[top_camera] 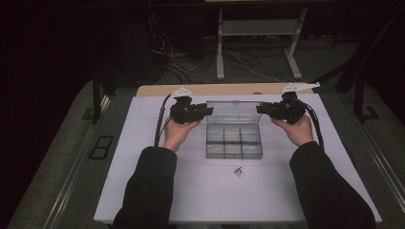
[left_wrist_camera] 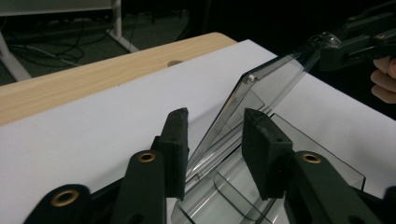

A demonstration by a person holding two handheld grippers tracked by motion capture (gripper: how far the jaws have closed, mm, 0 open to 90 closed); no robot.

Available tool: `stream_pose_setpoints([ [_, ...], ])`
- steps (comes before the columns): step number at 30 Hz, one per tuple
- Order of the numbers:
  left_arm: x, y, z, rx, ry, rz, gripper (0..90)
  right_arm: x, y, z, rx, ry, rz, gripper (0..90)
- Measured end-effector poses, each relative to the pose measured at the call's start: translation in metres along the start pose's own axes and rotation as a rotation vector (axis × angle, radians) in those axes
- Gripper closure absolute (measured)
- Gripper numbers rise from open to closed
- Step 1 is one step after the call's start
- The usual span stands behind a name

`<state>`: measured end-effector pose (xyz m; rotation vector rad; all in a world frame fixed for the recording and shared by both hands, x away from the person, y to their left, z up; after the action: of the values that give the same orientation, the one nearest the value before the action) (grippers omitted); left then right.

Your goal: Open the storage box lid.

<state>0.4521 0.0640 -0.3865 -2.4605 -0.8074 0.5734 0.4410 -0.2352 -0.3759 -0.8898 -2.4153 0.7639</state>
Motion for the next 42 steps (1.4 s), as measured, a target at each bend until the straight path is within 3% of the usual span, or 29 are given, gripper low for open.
stream_pose_setpoints([
  [4, 0.0, 0.002, 0.001, -0.015, 0.004, 0.01, 67.2, -0.002, 0.0, 0.0, -0.006, 0.008, -0.004, 69.1],
  [13, 0.001, 0.002, 0.0, -0.028, 0.0, 0.003, 69.2, -0.007, 0.003, 0.003, -0.03, 0.06, -0.034, 68.3],
  [23, 0.003, 0.003, 0.001, -0.041, -0.016, 0.009, 69.8, -0.013, 0.019, 0.016, -0.006, 0.085, -0.028, 67.9],
  [26, 0.003, 0.003, 0.001, -0.044, -0.022, 0.006, 70.1, -0.015, 0.021, 0.019, -0.023, 0.09, -0.03, 68.3],
  [33, 0.008, 0.006, 0.004, -0.062, -0.061, 0.029, 70.1, -0.016, 0.022, 0.019, -0.026, 0.088, -0.028, 69.5],
  [42, 0.015, 0.017, 0.018, -0.035, -0.098, 0.035, 69.9, -0.016, 0.023, 0.019, -0.028, 0.09, -0.019, 70.1],
])
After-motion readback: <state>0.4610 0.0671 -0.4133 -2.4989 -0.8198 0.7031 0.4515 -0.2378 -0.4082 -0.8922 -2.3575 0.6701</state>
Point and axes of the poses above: each handheld gripper's, and its own axes: y roughly forward along the jaws, z roughly out of its underside, x roughly to its left, the point moved 4 cm from there along y, roughly forward along the jaws, and after that the axes turned 10 degrees about x, right-handed, at the moved point
